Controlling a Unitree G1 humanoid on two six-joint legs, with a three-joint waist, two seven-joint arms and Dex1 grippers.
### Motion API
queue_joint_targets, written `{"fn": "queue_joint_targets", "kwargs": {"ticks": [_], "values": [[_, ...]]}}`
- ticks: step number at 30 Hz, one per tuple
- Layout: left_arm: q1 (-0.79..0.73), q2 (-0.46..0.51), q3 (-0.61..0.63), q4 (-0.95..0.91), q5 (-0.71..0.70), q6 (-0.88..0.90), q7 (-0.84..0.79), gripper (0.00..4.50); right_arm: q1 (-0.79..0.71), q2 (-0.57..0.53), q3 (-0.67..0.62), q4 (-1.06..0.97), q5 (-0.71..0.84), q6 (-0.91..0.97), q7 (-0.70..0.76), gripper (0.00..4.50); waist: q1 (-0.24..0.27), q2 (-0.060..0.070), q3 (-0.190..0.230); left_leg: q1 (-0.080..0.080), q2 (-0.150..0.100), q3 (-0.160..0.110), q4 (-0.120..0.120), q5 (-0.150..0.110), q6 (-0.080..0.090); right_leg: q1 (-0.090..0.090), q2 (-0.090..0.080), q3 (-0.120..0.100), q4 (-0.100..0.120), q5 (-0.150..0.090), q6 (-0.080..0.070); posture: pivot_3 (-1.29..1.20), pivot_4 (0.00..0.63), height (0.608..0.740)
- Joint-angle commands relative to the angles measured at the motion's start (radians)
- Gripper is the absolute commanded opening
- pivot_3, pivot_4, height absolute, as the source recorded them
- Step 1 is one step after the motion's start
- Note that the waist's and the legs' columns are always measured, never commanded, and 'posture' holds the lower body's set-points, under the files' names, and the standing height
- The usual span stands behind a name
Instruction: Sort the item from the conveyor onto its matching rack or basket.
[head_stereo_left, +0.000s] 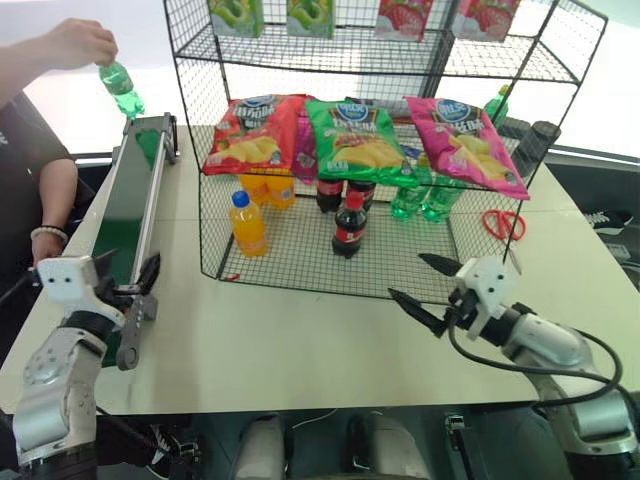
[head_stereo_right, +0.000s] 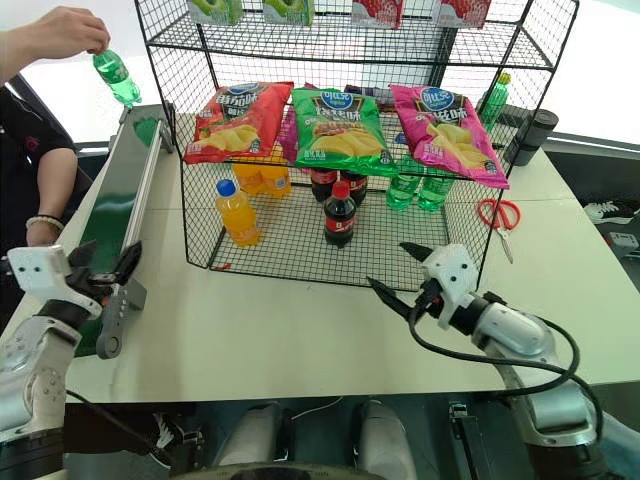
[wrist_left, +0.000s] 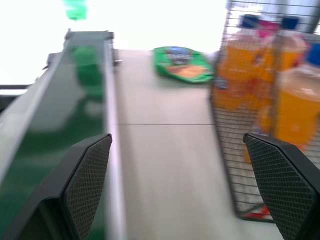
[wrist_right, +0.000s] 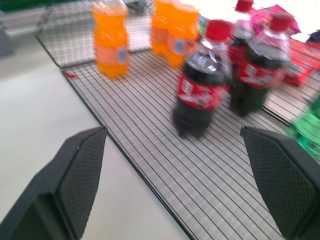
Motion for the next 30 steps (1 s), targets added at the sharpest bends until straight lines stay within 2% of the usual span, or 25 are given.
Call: {"fn": "queue_joint_targets", "kwargs": {"ticks": [1,9,22,30], "values": [[0.001,0.013,0.029,0.023,0.027,-0.065,0.016,4.5,-0.021,0.028,0.046,-0.052,0.0,-0.025,0.003,4.43,-0.001,-0.001,-0.001,0.0,0.0,0.0,0.0,0.0,0.0,0.0,0.0,0.0,0.0,0.0,0.0,0.0,0.15,0.735],[-0.041,0.0,0.028,0.118,0.052,-0.137,0.074,4.5,0.009,0.102,0.226,-0.104,-0.06,-0.07,-0.005,4.43,-0.002,-0.002,-0.001,0.0,0.0,0.0,0.0,0.0,0.0,0.0,0.0,0.0,0.001,0.0,0.0,0.0,0.15,0.735],[-0.059,-0.007,0.005,0.149,0.076,-0.19,0.102,4.5,0.025,0.112,0.239,-0.047,-0.086,-0.15,0.02,4.43,-0.002,-0.005,-0.003,0.0,0.0,0.0,0.0,0.0,0.0,0.0,-0.002,0.0,0.001,0.0,0.0,0.0,0.15,0.735],[-0.052,-0.017,0.004,0.163,0.098,-0.218,0.123,4.5,-0.009,0.126,0.243,-0.057,-0.065,-0.112,0.014,4.43,-0.002,-0.005,-0.003,0.0,0.0,0.0,0.0,0.0,0.0,0.0,-0.002,0.0,0.001,0.0,0.0,0.0,0.15,0.735]]}}
